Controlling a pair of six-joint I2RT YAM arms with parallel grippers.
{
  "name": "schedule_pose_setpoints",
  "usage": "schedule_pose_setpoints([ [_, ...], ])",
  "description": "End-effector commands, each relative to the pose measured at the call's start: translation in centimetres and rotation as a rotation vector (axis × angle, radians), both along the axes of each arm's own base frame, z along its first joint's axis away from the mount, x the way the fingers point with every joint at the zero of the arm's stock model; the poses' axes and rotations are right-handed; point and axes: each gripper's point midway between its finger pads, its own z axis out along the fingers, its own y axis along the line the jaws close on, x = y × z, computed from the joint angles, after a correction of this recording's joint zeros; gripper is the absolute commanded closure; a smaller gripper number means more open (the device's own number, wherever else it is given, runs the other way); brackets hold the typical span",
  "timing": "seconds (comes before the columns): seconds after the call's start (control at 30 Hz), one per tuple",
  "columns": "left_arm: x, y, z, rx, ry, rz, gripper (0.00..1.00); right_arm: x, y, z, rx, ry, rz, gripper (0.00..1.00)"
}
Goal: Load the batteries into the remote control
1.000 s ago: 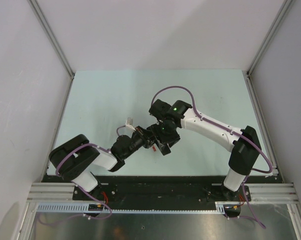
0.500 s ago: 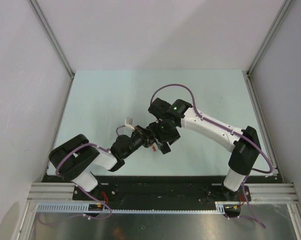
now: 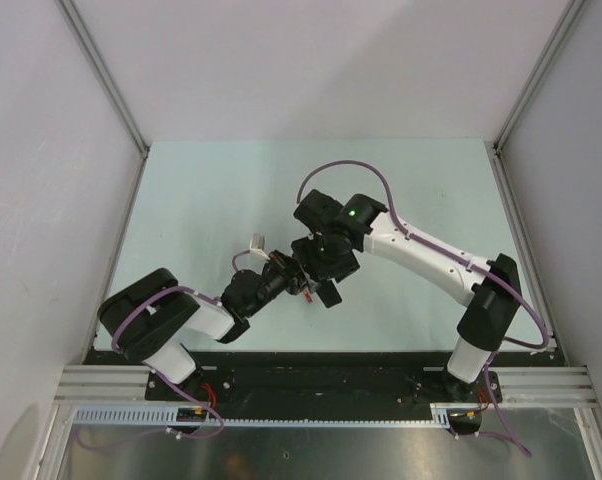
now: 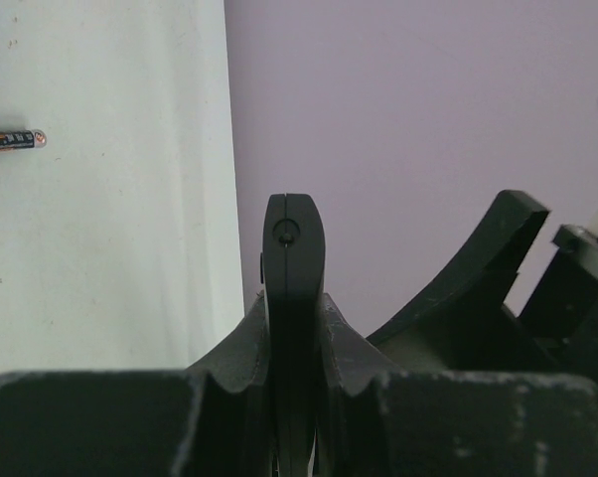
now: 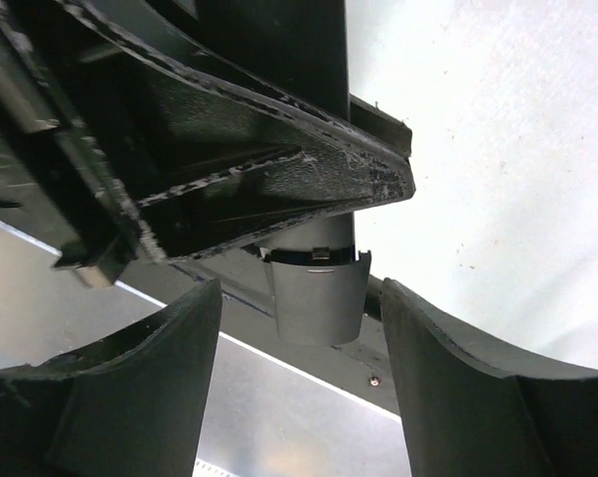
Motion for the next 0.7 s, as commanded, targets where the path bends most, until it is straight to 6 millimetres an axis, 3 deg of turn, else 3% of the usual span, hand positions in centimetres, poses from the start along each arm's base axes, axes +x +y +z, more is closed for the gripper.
schedule_pose_setpoints([
  [0.0,-1.0,1.3,9.4,-0.285,-0.259,0.003,1.0,1.1,0.3,4.5,0.097,-0.091,-0.028,0.27],
  [0.17,-0.6,1.3,9.1,-0.278,-0.251,0.012,1.0,2.1,-1.0,6.7,0.159,-0.135,-0.088,0.23],
  [0.2,-0.5,1.3,9.0,-0.278,-0.246,0.012,1.0,2.2,-1.6,7.9,0.197,-0.157,-0.114,0.23],
  [0.27,-0.2,1.5,9.0,-0.281,-0.246,0.018,1.0,2.7,-2.1,8.2,0.273,-0.181,-0.152,0.22],
  [0.3,-0.2,1.5,9.2,-0.285,-0.247,0.012,1.0,2.8,-3.1,9.7,0.359,-0.192,-0.202,0.22],
  [0.37,-0.1,1.9,9.7,-0.292,-0.259,0.013,1.0,3.4,-3.4,8.9,0.436,-0.201,-0.243,0.23],
  [0.43,-0.1,2.3,10.0,-0.299,-0.266,0.008,1.0,3.6,-3.4,10.4,0.552,-0.229,-0.263,0.22],
  [0.47,-0.1,2.4,10.1,-0.298,-0.27,0.007,1.0,3.3,-3.5,9.2,0.556,-0.208,-0.269,0.22],
  [0.53,-0.3,2.8,11.1,-0.315,-0.293,0.003,1.0,3.2,-3.0,9.6,0.627,-0.212,-0.255,0.22],
  [0.6,-0.7,3.0,11.8,-0.329,-0.31,-0.011,1.0,2.7,-2.8,8.6,0.649,-0.175,-0.254,0.21],
  [0.67,-1.1,3.1,12.3,-0.334,-0.325,-0.021,1.0,3.1,-2.9,9.1,0.716,-0.179,-0.265,0.21],
])
